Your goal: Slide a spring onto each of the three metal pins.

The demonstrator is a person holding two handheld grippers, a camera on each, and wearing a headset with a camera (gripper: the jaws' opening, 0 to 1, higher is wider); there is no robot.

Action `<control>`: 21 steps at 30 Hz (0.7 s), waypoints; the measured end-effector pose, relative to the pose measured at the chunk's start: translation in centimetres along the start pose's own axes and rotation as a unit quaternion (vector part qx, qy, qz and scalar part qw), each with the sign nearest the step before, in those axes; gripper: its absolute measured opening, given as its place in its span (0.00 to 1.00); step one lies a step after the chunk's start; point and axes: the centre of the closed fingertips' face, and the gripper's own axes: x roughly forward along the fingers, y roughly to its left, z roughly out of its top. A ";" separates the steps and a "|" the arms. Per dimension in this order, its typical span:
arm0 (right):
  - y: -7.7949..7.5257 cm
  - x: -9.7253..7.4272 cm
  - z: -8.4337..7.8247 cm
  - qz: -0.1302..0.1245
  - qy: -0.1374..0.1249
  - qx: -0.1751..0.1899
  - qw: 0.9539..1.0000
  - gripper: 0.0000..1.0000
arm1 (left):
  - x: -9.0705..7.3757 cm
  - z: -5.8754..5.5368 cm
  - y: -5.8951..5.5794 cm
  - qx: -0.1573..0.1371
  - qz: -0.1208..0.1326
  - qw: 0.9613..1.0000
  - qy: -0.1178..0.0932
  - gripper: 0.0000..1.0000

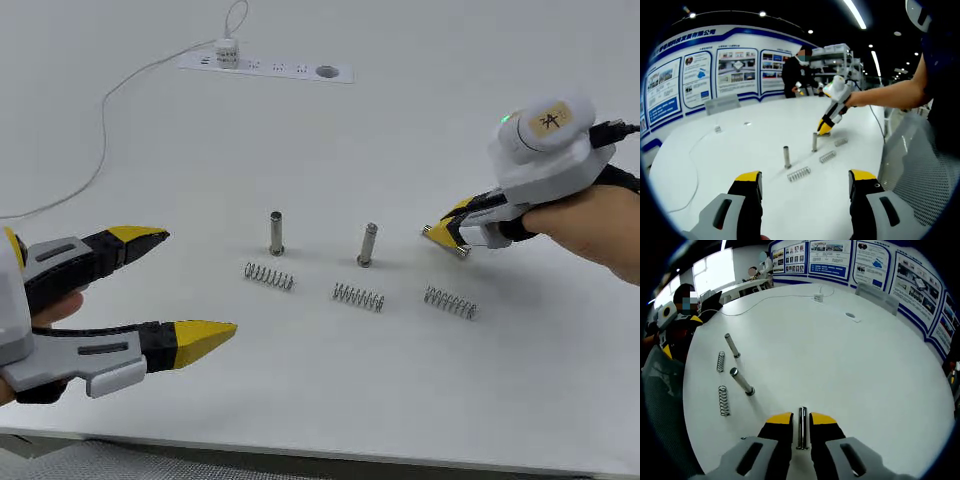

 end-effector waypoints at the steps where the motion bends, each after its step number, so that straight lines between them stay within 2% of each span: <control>1: 0.0 0.1 0.0 0.001 0.002 0.000 1.000 0.14 | 0.0 0.0 0.0 0.000 0.000 1.000 0.000 0.72; 21: -0.1 1.6 -0.6 0.017 0.065 -0.008 0.998 0.10 | -0.2 -0.2 0.2 -0.004 0.003 1.000 0.001 0.71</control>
